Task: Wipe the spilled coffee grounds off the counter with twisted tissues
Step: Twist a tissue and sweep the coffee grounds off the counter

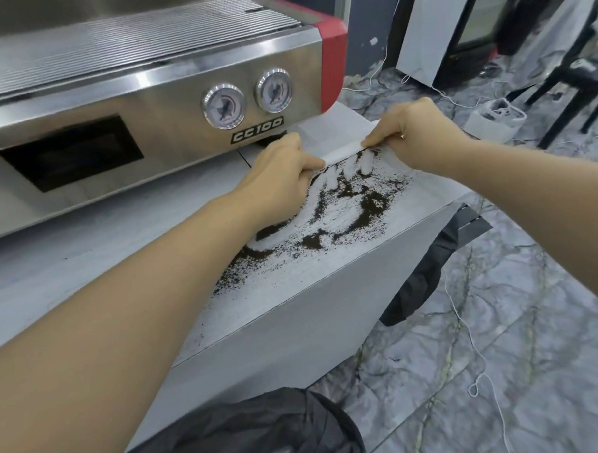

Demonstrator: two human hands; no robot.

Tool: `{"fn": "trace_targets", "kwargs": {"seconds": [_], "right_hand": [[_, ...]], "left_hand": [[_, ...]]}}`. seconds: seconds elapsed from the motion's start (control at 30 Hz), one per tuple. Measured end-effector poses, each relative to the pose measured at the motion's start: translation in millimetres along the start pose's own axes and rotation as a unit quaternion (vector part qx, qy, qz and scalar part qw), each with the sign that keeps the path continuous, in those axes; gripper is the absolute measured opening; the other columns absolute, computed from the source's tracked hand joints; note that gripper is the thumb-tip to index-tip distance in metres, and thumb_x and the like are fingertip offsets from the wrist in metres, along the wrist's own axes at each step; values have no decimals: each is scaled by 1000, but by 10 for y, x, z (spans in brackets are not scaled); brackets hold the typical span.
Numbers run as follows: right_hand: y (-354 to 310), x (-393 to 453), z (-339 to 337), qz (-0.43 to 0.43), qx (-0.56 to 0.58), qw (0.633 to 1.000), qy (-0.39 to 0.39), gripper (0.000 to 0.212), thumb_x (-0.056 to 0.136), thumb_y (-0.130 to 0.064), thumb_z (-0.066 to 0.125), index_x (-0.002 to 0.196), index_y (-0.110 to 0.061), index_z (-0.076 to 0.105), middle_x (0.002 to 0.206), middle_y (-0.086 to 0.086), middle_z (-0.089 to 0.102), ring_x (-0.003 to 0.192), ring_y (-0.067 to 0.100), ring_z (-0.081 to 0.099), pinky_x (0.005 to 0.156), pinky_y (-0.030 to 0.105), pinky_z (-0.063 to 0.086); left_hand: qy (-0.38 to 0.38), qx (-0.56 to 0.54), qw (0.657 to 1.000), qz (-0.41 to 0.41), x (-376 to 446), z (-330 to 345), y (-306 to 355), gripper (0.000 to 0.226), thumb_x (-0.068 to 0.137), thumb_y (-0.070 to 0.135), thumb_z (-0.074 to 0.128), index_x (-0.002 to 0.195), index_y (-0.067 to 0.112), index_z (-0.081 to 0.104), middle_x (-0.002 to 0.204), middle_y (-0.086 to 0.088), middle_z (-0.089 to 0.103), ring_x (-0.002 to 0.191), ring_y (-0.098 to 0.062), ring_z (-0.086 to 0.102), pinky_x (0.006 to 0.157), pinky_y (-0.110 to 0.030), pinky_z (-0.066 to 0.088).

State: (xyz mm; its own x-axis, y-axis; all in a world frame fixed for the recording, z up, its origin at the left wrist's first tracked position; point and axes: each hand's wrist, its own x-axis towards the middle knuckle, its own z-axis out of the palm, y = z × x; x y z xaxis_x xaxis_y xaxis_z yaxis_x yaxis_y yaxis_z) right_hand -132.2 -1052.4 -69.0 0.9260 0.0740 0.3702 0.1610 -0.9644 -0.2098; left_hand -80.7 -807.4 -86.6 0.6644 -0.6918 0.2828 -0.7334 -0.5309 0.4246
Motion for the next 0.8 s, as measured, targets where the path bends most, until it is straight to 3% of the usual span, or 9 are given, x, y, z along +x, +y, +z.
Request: {"fn": "trace_targets", "kwargs": {"seconds": [0.07, 0.2, 0.33, 0.47, 0.57, 0.8], "right_hand": [[28, -47, -33, 5, -9, 1000, -5, 33, 82, 10, 60, 95, -13, 79, 90, 8, 76, 82, 29, 67, 93, 37, 46], [22, -176, -132, 18, -10, 1000, -13, 24, 85, 4, 64, 96, -12, 79, 89, 9, 75, 73, 15, 57, 78, 18, 37], [37, -307, -186, 46, -38, 998, -28, 27, 87, 2, 61, 99, -14, 78, 92, 10, 74, 81, 28, 61, 79, 22, 35], [-7, -448, -216, 49, -65, 996, -35, 34, 83, 10, 57, 100, -10, 78, 97, 13, 75, 91, 35, 64, 88, 34, 47], [-49, -547, -233, 76, -82, 993, -34, 37, 83, 9, 55, 102, -14, 77, 101, 11, 74, 94, 38, 63, 93, 41, 47], [-290, -690, -207, 171, -110, 978, -44, 47, 81, 10, 49, 107, -19, 75, 103, 10, 71, 101, 37, 57, 81, 43, 53]], "left_hand": [[-5, 2, 1000, 17, 31, 24, 19, 28, 101, 21, 51, 123, 19, 68, 83, 1, 38, 86, -23, 43, 69, -33, 34], [-17, 9, 999, 44, 88, 43, 37, 30, 101, 20, 51, 126, 25, 66, 79, 5, 34, 88, -25, 43, 72, -34, 33], [-37, 7, 997, 67, 156, 44, 70, 30, 100, 19, 53, 125, 26, 67, 80, 8, 36, 91, -25, 44, 77, -37, 37], [-42, 3, 996, 76, 232, 48, 85, 30, 99, 15, 55, 123, 27, 68, 82, 5, 40, 92, -26, 47, 81, -41, 41], [-38, -7, 996, 86, 277, 63, 69, 32, 97, 9, 56, 122, 25, 70, 84, 1, 43, 89, -25, 48, 81, -42, 43], [-40, -35, 992, 117, 340, 59, -1, 34, 92, 4, 59, 115, 25, 74, 83, 5, 46, 87, -19, 50, 89, -45, 48]]}}
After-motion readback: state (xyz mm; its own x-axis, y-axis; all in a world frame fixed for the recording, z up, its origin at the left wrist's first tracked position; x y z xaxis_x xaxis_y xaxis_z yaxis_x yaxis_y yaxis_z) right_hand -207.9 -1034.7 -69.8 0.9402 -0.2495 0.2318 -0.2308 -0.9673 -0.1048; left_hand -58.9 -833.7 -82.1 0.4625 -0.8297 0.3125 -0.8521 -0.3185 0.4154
